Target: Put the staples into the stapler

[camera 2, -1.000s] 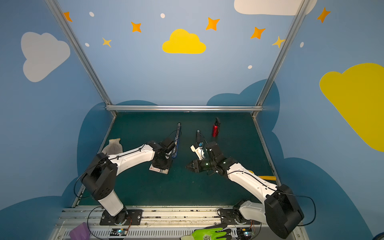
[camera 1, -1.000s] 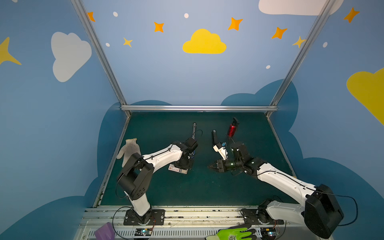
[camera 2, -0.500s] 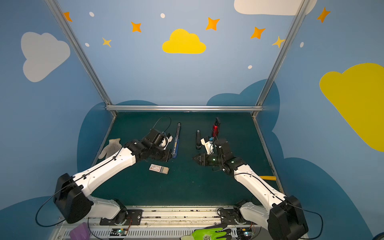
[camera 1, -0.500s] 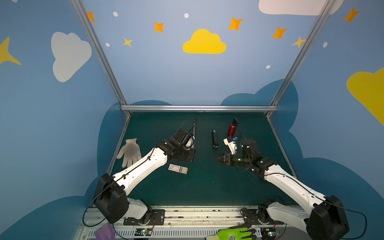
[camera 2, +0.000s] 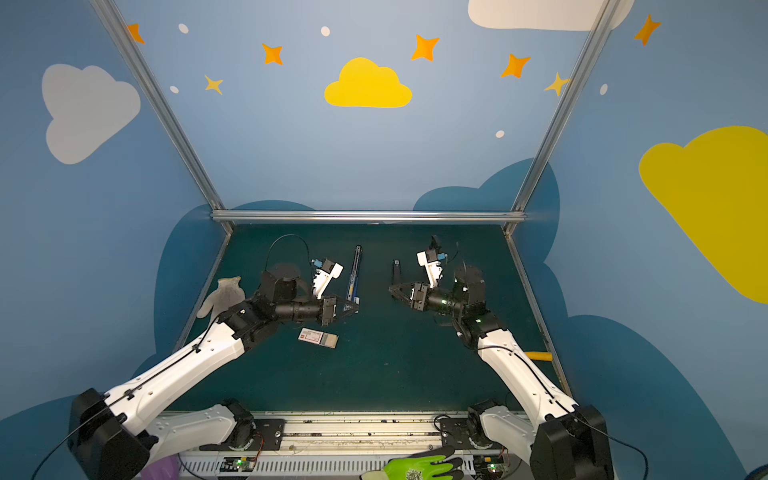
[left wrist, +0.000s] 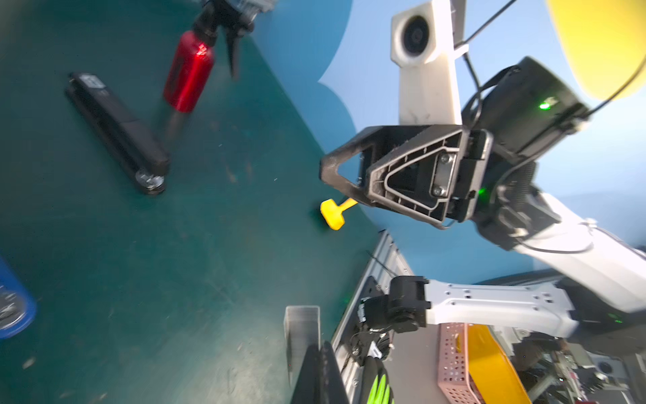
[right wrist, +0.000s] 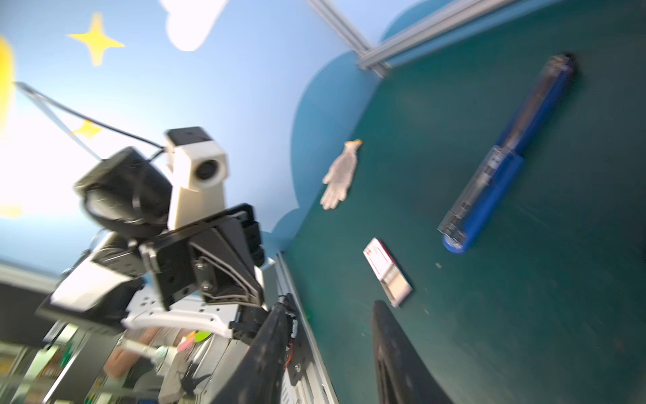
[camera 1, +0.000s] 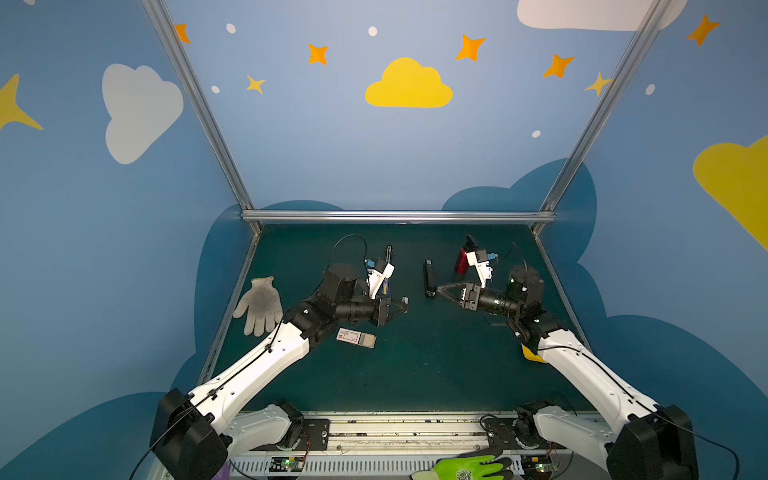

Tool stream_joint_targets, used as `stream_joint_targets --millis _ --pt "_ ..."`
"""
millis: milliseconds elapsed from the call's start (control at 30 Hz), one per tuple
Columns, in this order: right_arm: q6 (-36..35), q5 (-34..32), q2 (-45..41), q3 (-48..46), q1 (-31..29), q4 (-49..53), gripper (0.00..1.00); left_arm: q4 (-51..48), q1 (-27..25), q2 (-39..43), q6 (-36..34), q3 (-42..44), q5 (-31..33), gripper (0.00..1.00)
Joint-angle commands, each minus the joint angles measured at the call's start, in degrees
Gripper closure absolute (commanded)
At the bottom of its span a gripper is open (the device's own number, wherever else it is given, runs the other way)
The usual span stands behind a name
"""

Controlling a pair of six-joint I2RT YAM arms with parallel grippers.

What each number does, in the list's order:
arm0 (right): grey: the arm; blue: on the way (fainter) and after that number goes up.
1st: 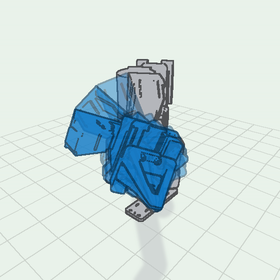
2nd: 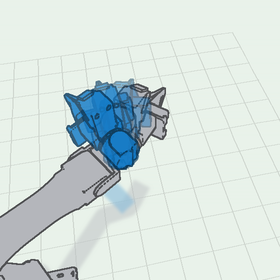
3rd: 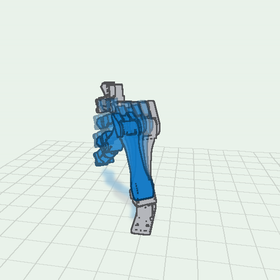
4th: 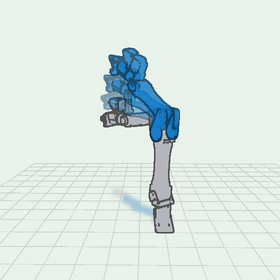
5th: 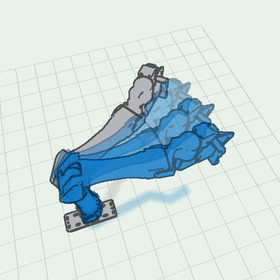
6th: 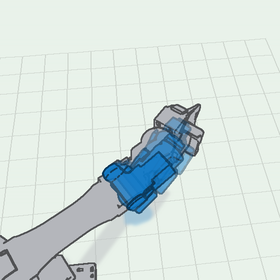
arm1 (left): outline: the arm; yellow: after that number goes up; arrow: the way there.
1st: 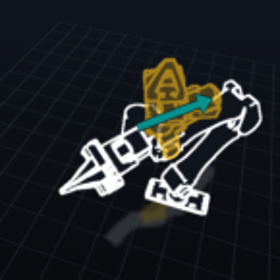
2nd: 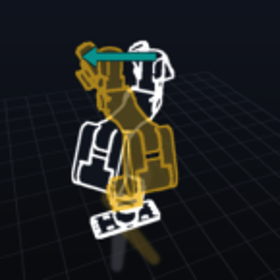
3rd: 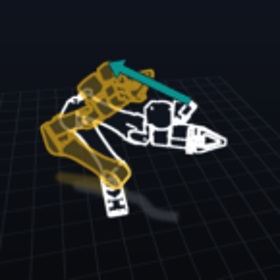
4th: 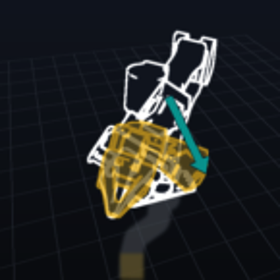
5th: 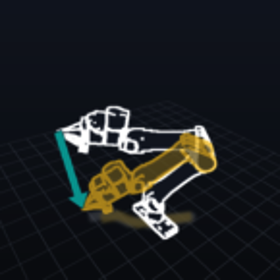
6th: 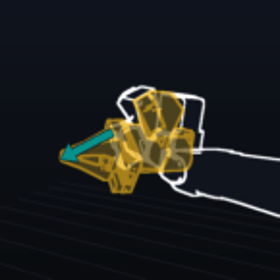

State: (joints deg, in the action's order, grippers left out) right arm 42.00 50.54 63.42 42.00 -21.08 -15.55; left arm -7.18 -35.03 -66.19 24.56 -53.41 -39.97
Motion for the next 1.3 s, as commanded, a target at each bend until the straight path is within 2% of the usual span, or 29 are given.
stream_joint_targets --millis 0,100,333,733,1267 --pt "8.0 9.1 2.4 2.3 0.1 -13.4 0.53 8.0 0.0 1.2 3.3 0.1 -5.0 0.96" --pt "12.1 12.3 4.5 3.1 -0.6 -19.6 0.50 9.8 -0.1 1.1 4.4 -0.4 -6.0 0.96" --pt "14.5 15.9 6.8 5.8 -4.7 -25.3 0.47 16.2 -0.8 1.4 8.4 -0.6 -8.6 0.96" --pt "19.3 18.9 9.2 8.0 -7.2 -30.7 0.51 18.3 -2.1 2.8 9.3 -0.6 -9.5 0.96" --pt "19.4 21.1 9.3 8.2 -9.3 -32.6 0.67 17.9 -2.2 2.7 8.9 -0.7 -9.4 0.96"
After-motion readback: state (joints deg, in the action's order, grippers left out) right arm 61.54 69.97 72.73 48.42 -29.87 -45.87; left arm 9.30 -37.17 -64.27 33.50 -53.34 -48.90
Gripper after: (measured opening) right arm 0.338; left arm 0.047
